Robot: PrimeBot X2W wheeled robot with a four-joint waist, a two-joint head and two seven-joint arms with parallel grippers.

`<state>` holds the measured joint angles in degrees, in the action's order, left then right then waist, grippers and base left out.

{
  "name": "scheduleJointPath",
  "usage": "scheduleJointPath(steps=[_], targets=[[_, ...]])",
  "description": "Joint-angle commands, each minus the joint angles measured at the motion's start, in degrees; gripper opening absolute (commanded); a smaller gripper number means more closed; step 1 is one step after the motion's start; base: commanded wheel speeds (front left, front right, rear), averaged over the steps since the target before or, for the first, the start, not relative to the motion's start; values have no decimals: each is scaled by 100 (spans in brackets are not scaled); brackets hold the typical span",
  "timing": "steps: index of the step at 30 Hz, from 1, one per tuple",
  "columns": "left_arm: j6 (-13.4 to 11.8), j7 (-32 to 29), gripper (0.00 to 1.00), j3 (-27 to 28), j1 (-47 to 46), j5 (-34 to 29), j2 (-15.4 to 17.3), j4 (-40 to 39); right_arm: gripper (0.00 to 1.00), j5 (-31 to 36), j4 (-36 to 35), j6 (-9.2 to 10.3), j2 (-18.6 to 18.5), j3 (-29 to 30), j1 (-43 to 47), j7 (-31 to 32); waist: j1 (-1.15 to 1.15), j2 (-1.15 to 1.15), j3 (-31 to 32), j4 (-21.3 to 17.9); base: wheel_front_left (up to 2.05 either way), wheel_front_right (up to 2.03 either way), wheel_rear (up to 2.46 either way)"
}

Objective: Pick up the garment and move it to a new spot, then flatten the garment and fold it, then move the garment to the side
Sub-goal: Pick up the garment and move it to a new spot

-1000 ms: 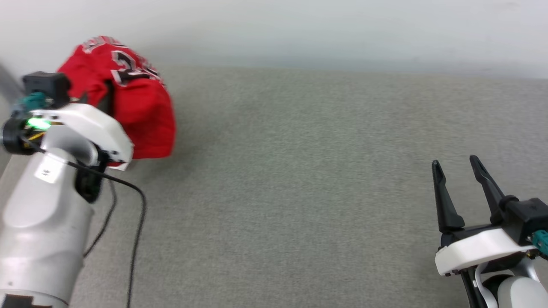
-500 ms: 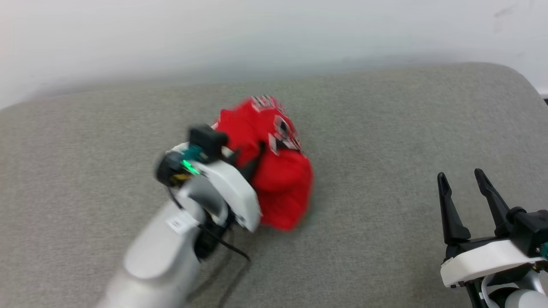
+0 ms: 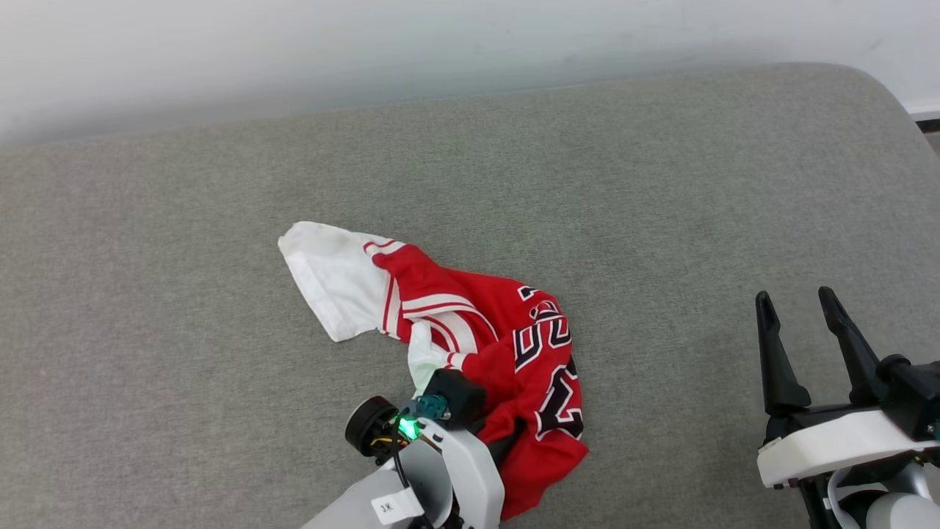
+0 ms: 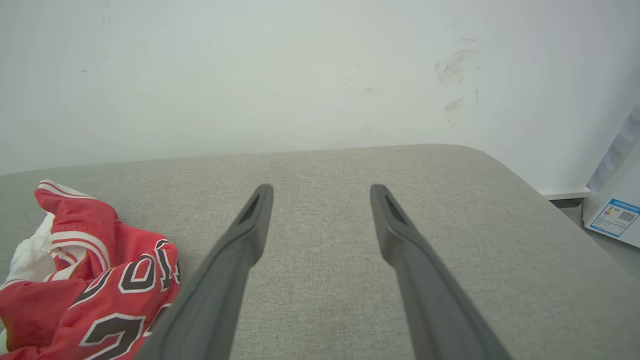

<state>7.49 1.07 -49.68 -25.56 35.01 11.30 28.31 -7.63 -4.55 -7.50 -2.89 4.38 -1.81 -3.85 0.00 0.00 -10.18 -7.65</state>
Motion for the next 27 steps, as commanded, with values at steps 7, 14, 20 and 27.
scheduleJointPath(steps=[7,14,20,27], targets=[[-110,725,100,0,-11,-180,-115,-126,100,63,87,2,2,38,-50,-16,0,0,142,243,0,0,0],[-560,1311,100,323,-8,-394,-164,-462,100,124,59,2,2,21,104,132,0,0,510,481,0,0,0],[-1088,1410,100,885,257,-516,-35,-787,100,166,-38,2,3,30,288,264,0,0,744,622,0,0,0],[-1504,1421,100,2088,964,-724,229,-1400,100,211,-211,2,2,-7,499,426,0,0,932,771,0,0,0]])
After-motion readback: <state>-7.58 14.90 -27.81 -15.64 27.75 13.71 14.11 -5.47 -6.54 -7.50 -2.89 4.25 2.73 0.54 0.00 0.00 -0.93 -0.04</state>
